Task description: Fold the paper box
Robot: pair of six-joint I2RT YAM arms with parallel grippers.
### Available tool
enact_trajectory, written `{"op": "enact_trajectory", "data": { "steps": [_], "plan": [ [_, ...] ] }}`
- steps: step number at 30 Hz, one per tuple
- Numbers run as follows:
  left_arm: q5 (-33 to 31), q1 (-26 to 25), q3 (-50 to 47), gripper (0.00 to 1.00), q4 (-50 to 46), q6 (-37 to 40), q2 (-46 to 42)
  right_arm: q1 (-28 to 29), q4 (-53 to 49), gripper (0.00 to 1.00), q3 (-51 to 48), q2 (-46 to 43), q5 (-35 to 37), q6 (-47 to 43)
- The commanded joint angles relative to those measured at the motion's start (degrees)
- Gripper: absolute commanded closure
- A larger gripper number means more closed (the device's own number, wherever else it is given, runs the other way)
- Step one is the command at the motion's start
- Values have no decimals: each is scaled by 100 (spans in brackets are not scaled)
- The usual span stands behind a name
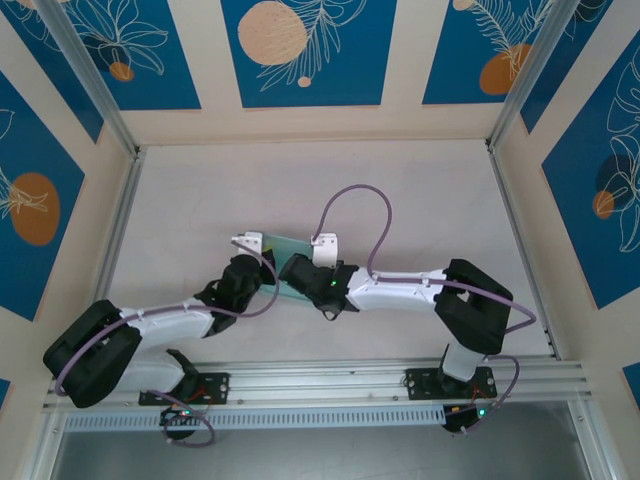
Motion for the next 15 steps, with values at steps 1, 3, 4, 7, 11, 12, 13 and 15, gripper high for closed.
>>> {"op": "enact_trajectory", "data": {
  "steps": [1,3,4,7,11,12,13,15],
  "plan": [
    [504,-222,-249,100,-563,116,65,300,-314,85,88,346,-379,702],
    [556,-222,-273,100,-517,134,62,342,-251,87,94,379,-401,712],
    [581,-221,-281,100,-480,130,82,353,-228,90,94,379,-398,701],
    [610,-291,-265,100,-322,106,168,287,-246,91,71,321,-282,627],
    [581,-486,-28,100,-9,104,510,51,150,91,-190,-7,-97,-28],
    [558,-539,69,100,114,108,636,-54,388,91,-302,-113,-111,-307],
    [530,-575,164,100,212,128,759,-159,591,92,-407,-226,-166,-526],
    [424,-616,442,100,410,165,1025,-476,1113,92,-652,-464,-322,-1092]
  ]
}}
